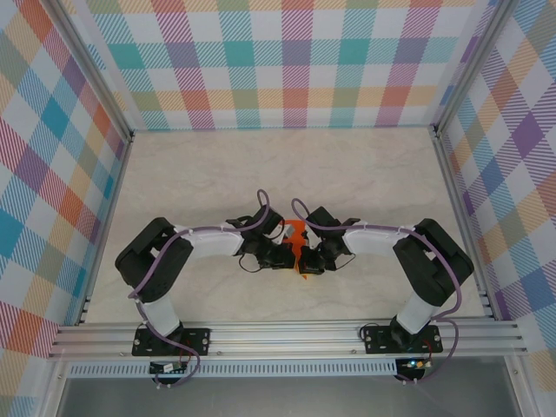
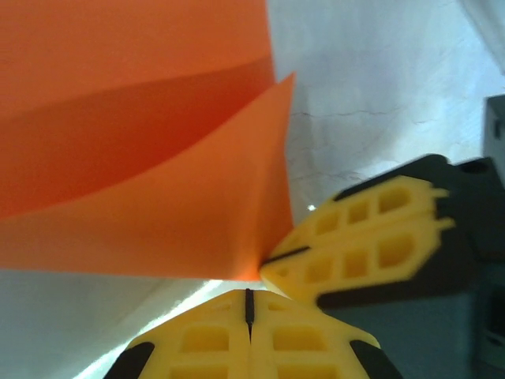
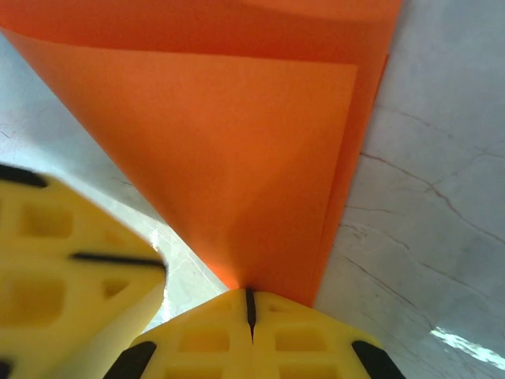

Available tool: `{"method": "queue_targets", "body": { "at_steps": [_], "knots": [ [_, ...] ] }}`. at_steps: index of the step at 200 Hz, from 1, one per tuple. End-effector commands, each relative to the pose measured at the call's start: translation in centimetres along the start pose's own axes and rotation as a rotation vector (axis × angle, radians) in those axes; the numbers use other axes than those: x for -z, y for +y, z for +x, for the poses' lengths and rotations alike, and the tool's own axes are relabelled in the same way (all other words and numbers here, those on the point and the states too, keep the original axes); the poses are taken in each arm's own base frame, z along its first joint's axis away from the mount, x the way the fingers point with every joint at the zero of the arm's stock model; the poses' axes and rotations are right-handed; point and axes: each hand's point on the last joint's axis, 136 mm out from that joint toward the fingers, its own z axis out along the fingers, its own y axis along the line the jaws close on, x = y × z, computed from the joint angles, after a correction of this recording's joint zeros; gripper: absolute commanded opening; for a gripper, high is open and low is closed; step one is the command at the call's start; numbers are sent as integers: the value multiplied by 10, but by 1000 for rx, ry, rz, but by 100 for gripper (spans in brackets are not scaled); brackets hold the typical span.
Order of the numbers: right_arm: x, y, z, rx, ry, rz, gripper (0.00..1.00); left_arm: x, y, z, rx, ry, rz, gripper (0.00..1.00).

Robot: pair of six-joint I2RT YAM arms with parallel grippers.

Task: Fold a paper plane with a square sheet of paper (fold left side to right side)
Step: Third fold the triangle at the center of the table.

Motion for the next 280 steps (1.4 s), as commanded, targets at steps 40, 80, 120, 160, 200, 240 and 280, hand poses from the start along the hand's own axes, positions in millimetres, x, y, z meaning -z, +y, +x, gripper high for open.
{"method": "queue_targets", "body": {
  "at_steps": [40,80,120,160,200,240,280],
  "knots": [
    [-12,-53,34,-75,109,211,4,-13,1,-10,6,-11,2,3],
    [-12,-54,35,-74,113,220,4,-8,7,-13,-1,-25,-51,2],
    [-10,-60,39,-77,126,251,4,-1,28,-24,39,-59,-120,2],
    [-9,-62,41,-80,132,260,4,11,51,-45,90,-105,-152,1],
    [-8,-62,41,-76,128,262,4,21,86,-49,122,-104,-220,1],
    [-8,-61,39,-71,126,255,4,34,110,-49,160,-115,-236,0],
    [-10,-54,34,-63,118,231,4,57,95,-63,126,-150,-197,2]
  ]
}}
